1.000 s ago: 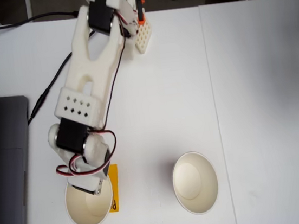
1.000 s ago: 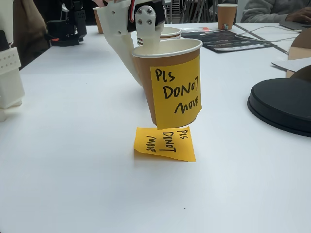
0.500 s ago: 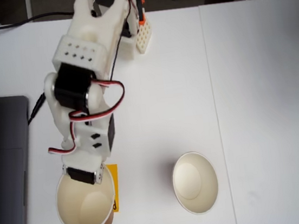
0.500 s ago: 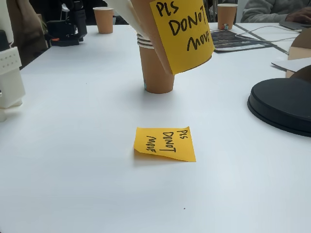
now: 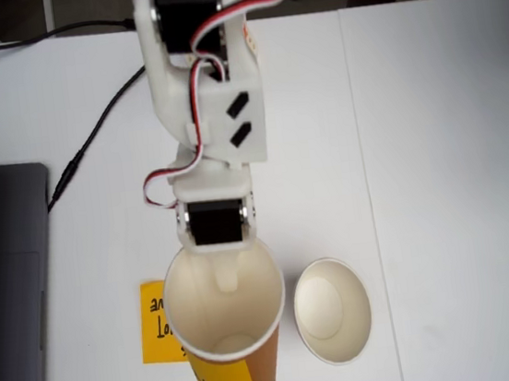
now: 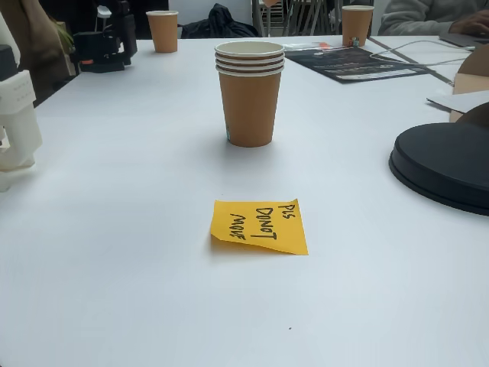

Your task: Pickup cup and make a pile of cup.

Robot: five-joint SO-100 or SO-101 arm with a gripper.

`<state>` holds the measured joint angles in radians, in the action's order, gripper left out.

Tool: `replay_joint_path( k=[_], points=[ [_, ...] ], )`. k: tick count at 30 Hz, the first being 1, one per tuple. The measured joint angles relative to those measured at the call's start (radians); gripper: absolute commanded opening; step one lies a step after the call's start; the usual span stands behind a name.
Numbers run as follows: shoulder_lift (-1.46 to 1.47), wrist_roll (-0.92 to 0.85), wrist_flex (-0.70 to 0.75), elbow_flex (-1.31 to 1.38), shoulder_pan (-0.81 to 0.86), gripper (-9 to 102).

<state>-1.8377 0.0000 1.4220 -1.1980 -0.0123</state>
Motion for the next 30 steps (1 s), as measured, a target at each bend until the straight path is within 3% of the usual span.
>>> replay_joint_path(
  k=[19, 30],
  points=[
    [-0.041, 0.000, 0.000, 0.000, -0.273, -7],
    [0.009, 0.000, 0.000, 0.000, -0.302, -7]
  ],
)
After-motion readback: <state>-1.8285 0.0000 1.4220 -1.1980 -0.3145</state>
